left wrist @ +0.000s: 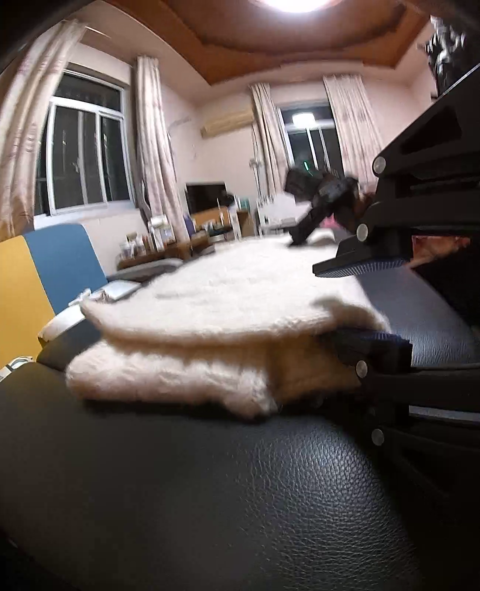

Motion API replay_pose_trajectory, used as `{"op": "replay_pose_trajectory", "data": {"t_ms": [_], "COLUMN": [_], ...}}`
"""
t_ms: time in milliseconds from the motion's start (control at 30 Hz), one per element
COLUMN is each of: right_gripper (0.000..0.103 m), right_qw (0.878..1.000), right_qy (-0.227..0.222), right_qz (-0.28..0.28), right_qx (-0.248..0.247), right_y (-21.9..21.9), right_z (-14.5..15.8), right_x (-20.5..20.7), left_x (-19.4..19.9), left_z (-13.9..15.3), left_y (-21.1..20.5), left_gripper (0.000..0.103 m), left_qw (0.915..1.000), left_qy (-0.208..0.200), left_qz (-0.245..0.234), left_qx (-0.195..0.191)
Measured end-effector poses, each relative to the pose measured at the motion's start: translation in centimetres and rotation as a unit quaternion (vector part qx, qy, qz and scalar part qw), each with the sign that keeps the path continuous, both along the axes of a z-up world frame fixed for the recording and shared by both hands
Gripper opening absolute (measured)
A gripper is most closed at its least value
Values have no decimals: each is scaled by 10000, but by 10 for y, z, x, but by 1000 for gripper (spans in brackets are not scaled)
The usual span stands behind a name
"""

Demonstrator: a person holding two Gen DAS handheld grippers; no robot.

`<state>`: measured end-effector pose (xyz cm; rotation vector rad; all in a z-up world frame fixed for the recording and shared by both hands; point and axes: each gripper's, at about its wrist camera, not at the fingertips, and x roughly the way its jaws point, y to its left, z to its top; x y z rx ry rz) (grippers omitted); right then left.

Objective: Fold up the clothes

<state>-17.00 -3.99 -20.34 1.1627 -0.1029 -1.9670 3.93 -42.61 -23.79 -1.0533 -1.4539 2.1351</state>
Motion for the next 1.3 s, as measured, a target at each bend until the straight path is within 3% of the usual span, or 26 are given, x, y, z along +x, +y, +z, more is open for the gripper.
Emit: {"op": "replay_pose_trajectory", "data": {"t_ms": [33,133,267,300,333,367,500,567,600,733,833,900,1000,1033,1100,1300], "right_gripper": [88,88,88,91,95,97,101,101,101,101,101,101,103,103,103,103], "right_qw": [9999,9975,9845,9797,9792,9786,9764,9745,9733,9716,9659,9561,9295,9415,9537,9530], "right_qy": [-24,31,721,965,979,993,1048,1033,1033,1511,1759,1891,2156,2157,1930,1989], "right_qz": [7,36,267,285,277,268,233,228,212,548,1107,1417,1673,1488,1308,1224], "right_qx": [129,699,1575,1732,1756,1780,1874,1980,2036,1736,1545,1731,2482,2119,1900,1930], "right_y": [-5,-20,-36,-39,-41,-43,-50,-53,-56,-85,-116,-135,-151,-144,-137,-142], "right_z": [1,7,-3,-6,-7,-7,-8,-6,-2,27,38,29,-10,-10,-13,-2], "right_x": [-3,-6,9,15,15,16,17,17,17,38,61,73,81,77,71,82], "left_x": [1,19,34,34,34,36,47,51,53,64,64,66,70,71,72,60], "left_z": [6,43,42,34,24,13,8,6,6,6,2,3,8,9,11,13], "left_y": [2,15,43,47,47,44,29,32,34,49,48,47,53,54,46,23], "left_gripper": [5,6,5,6,6,6,23,24,24,6,5,5,5,12,20,24], "left_qw": [9998,9922,9794,9779,9789,9840,9961,9963,9962,9911,9911,9909,9892,9889,9914,9974], "left_qy": [96,893,770,576,377,267,451,496,517,548,440,437,485,499,500,541], "left_qz": [-16,-320,-982,-1052,-1061,-982,-435,-403,-390,-518,-488,-458,-589,-622,-556,-64], "left_qx": [-160,-810,-1586,-1714,-1704,-1460,-619,-568,-577,-1099,-1154,-1184,-1251,-1255,-1073,-466]}}
